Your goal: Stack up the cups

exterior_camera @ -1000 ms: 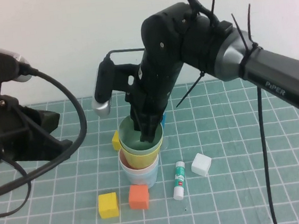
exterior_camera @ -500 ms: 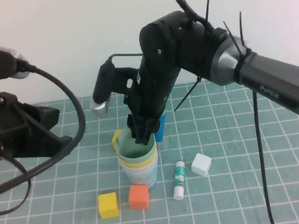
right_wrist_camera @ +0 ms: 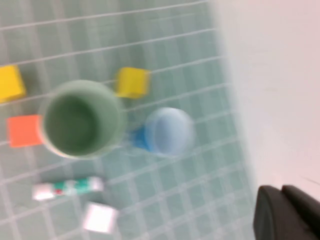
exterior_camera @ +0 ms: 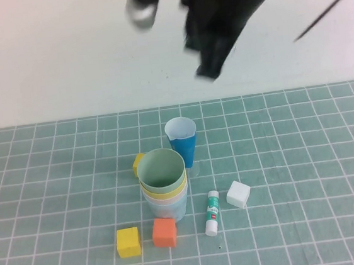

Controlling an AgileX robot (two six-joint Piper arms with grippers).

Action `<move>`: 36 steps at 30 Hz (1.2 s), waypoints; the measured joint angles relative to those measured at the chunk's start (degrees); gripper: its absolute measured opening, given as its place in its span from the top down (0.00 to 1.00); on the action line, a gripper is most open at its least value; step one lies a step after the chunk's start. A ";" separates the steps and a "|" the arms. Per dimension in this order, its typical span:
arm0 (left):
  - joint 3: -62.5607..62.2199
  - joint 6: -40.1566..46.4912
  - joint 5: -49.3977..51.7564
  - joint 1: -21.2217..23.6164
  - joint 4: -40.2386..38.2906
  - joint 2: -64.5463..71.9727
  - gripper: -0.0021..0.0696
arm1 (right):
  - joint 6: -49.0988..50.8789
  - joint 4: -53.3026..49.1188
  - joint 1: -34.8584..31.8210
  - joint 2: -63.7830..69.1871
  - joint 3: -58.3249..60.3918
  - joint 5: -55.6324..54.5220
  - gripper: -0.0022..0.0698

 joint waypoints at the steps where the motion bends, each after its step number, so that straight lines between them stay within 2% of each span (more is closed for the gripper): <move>1: 1.67 -0.09 -0.40 0.00 0.12 -2.23 0.97 | 0.41 -1.34 0.00 -1.74 0.00 0.23 0.96; 8: 15.51 -3.27 -5.73 0.00 1.26 -20.85 0.97 | 3.97 -8.37 0.00 -14.69 6.14 1.45 0.97; 13: 21.75 -4.20 -6.14 0.00 5.14 -30.85 0.97 | 8.39 -13.18 0.00 -27.04 20.04 -0.59 0.97; 20: 25.06 -6.76 0.61 0.00 4.37 -32.43 0.97 | 18.76 -17.66 0.00 -48.23 49.49 -10.76 0.97; 26: 25.09 -7.60 1.46 0.00 4.23 -32.43 0.97 | 29.81 -21.98 0.00 -63.58 74.17 -18.78 0.97; 36: 26.09 -7.60 1.46 0.00 4.23 -32.43 0.97 | 38.10 -21.61 0.00 -79.98 96.50 -28.73 0.97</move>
